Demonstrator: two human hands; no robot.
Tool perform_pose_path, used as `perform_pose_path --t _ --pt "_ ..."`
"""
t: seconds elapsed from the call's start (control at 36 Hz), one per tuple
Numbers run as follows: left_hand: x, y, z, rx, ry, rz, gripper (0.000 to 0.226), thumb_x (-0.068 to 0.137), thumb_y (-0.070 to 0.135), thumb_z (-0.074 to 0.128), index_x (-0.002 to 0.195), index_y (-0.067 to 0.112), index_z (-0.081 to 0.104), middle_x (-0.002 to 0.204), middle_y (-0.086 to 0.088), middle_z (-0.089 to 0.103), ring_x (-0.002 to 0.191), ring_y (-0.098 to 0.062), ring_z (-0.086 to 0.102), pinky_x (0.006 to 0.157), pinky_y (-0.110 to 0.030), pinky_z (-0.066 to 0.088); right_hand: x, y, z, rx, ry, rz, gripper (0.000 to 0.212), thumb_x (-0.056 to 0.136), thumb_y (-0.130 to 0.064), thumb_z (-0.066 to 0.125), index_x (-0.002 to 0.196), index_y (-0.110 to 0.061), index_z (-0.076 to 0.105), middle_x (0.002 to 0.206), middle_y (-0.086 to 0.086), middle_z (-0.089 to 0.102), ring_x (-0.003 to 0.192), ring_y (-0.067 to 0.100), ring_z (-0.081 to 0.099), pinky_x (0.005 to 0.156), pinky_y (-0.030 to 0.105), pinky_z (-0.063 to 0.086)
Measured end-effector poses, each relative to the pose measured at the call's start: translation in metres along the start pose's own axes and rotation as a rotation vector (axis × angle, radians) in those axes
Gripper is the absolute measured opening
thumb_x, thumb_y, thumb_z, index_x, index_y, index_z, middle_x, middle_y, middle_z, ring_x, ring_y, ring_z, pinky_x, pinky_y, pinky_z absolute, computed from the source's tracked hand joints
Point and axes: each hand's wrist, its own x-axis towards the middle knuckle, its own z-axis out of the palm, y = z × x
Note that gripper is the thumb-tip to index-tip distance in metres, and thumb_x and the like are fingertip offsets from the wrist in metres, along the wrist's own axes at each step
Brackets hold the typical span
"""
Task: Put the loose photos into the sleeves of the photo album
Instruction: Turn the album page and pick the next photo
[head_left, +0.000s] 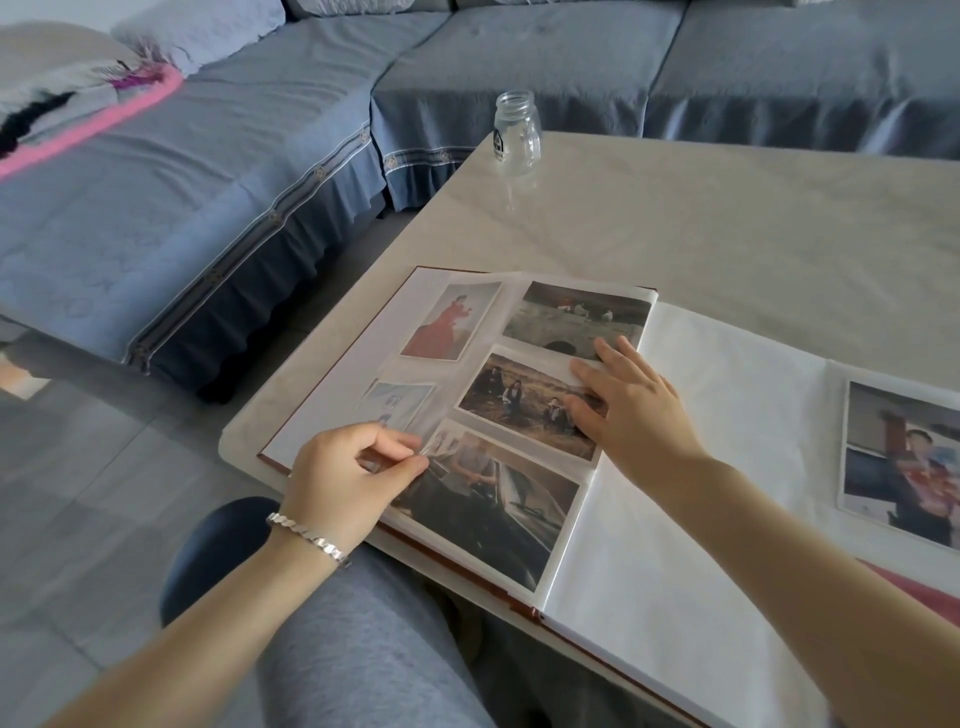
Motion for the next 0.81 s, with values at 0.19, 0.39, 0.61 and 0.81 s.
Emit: perform_pose_path --t 0.19,0.39,0.61,0.81 --pt "-0.003 -0.002 0.003 -0.103 0.055 0.013 0.028 0.069 0.007 0.079 0.064 0.029 0.062 0.074 0.021 0.066 0.079 0.007 0.063 0.059 -0.006 0.048 -0.001 0.000 0.000 0.002 -0.007 -0.001 0.049 0.097 -0.042 0.037 0.143 -0.026 0.034 0.156 -0.002 0.016 0.144 0.012 0.000 0.114 0.029 0.007" --pt "-0.003 -0.007 0.003 -0.057 0.118 0.175 0.011 0.070 0.015 0.079 0.069 0.017 0.068 0.067 0.013 0.066 0.079 -0.004 0.064 0.058 -0.010 0.051 -0.001 0.001 0.000 0.006 -0.010 -0.003 0.049 0.097 -0.042 0.037 0.144 -0.027 0.033 0.156 -0.002 0.016 0.145 0.012 0.000 0.114 0.029 0.007" --pt "-0.003 -0.002 0.002 -0.100 0.141 0.128 0.017 0.072 0.013 0.078 0.065 0.016 0.063 0.055 0.015 0.063 0.069 -0.001 0.064 0.053 -0.008 0.048 -0.001 0.001 0.000 0.014 -0.007 -0.003 0.049 0.097 -0.041 0.038 0.143 -0.027 0.034 0.156 -0.003 0.016 0.144 0.012 0.001 0.114 0.028 0.006" --pt "0.006 -0.005 0.005 -0.279 -0.060 -0.369 0.015 0.074 0.017 0.076 0.083 0.016 0.064 0.073 0.007 0.067 0.066 -0.010 0.062 0.057 -0.020 0.045 0.000 0.001 0.001 0.020 -0.007 -0.002 0.050 0.097 -0.042 0.038 0.143 -0.024 0.035 0.156 -0.002 0.015 0.144 0.011 -0.001 0.114 0.028 0.005"
